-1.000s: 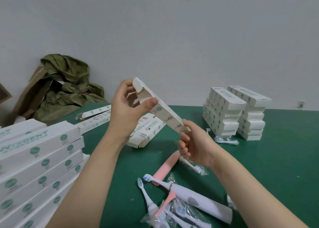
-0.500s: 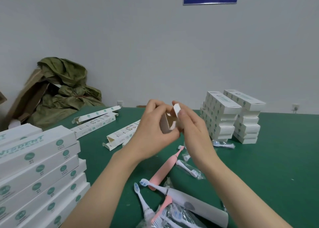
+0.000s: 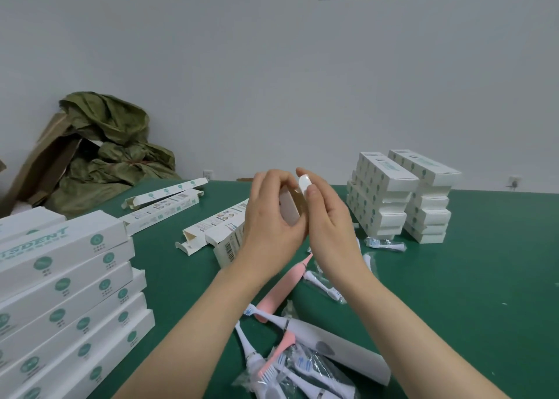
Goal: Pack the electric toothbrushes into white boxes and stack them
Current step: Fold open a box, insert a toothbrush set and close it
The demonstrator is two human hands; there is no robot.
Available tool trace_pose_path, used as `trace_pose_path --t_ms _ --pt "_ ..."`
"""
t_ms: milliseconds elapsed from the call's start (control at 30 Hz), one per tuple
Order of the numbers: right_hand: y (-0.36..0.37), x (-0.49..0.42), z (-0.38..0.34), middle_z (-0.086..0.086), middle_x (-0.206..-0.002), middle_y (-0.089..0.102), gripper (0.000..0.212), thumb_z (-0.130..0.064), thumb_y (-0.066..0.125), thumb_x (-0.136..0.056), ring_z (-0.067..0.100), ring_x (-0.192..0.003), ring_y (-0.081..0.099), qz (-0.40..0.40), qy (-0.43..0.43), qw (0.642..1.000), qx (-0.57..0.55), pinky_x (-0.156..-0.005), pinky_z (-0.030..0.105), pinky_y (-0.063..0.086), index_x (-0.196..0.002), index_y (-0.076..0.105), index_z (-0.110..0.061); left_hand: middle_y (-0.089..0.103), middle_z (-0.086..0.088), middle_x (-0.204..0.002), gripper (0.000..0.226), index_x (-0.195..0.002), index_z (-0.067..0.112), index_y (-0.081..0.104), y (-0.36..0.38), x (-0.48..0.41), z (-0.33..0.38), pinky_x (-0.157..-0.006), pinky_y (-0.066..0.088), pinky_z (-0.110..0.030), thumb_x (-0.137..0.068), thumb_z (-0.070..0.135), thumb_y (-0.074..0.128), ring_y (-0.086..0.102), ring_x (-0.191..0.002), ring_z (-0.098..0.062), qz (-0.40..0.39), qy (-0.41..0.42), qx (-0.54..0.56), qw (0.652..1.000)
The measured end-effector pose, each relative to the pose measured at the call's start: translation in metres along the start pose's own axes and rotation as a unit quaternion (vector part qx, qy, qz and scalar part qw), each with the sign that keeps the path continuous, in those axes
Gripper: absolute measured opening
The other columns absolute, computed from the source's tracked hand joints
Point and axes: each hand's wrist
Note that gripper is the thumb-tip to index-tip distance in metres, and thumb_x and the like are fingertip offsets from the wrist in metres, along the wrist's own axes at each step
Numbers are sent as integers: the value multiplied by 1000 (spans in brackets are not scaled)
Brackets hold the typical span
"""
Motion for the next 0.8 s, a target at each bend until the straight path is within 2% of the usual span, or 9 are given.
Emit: trace_pose_path --t_ms 67,133,167,233,267,333,467,667,800 --pt "-3 -1 1 -17 -107 65 31 -23 34 -101 3 -106 59 22 26 999 -12 -98 33 47 -118 58 -33 42 12 -107 45 -100 40 44 -6 0 -5 -85 35 -7 -63 29 67 46 -101 4 -107 -13 -8 994" --pt "-7 -3 1 -11 -112 65 32 -25 35 -101 6 -107 60 27 43 999 -19 -95 36 49 -120 59 -31 38 13 -118 68 -114 45 42 -12 -1 -12 -94 34 -11 -57 34 76 42 -115 -1 -169 -31 -26 985" --pt "-8 -3 1 -13 -109 65 32 -25 35 -100 2 -104 60 26 37 999 -11 -92 30 49 -121 59 -32 40 13 -120 72 -119 42 44 -13 -2 -15 -95 35 -11 -58 33 79 43 -116 -2 -165 -41 -28 985" --pt "-11 -2 2 -19 -97 65 33 -24 36 -101 -8 -91 59 21 0 999 33 -76 10 46 -122 58 -35 51 14 -115 64 -118 35 50 -11 -4 -17 -85 39 -9 -62 28 81 50 -106 1 -122 -52 -15 991" --pt "-12 -1 3 -20 -89 64 34 -24 37 -101 -10 -83 57 19 -19 998 61 -69 7 43 -125 57 -35 56 15 -108 57 -111 35 53 -10 -5 -17 -79 40 -8 -62 27 82 53 -99 2 -103 -50 -12 993" --pt "-13 0 4 -16 -79 62 36 -23 37 -101 -7 -74 54 14 -45 993 109 -63 7 40 -131 54 -32 60 14 -96 46 -99 36 56 -8 -5 -15 -70 40 -7 -61 28 81 55 -88 2 -82 -41 -11 996" --pt "-12 1 4 -1 -111 66 39 -23 35 -102 -2 -89 51 3 -66 984 165 -74 3 37 -138 48 -25 61 11 -89 41 -95 32 60 -8 -4 -12 -66 38 -6 -56 39 70 55 -82 -1 -69 -27 -16 997" --pt "-11 0 6 9 -115 66 39 -21 33 -102 13 -94 55 10 -86 977 193 -71 -2 33 -139 46 -17 61 9 -88 40 -97 24 62 -7 -5 -9 -67 38 -7 -60 30 75 53 -82 -1 -59 -15 -37 997" --pt "-14 -1 6 4 -121 63 40 -24 32 -103 4 -95 51 -2 -84 980 182 -73 -4 33 -140 45 -15 62 6 -89 41 -100 20 64 -9 -6 -9 -69 36 -5 -61 25 77 52 -83 1 -63 7 -51 997"
Point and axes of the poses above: each hand's wrist, its own x-axis away from the middle knuckle, its own y-axis out of the palm, z = x × y
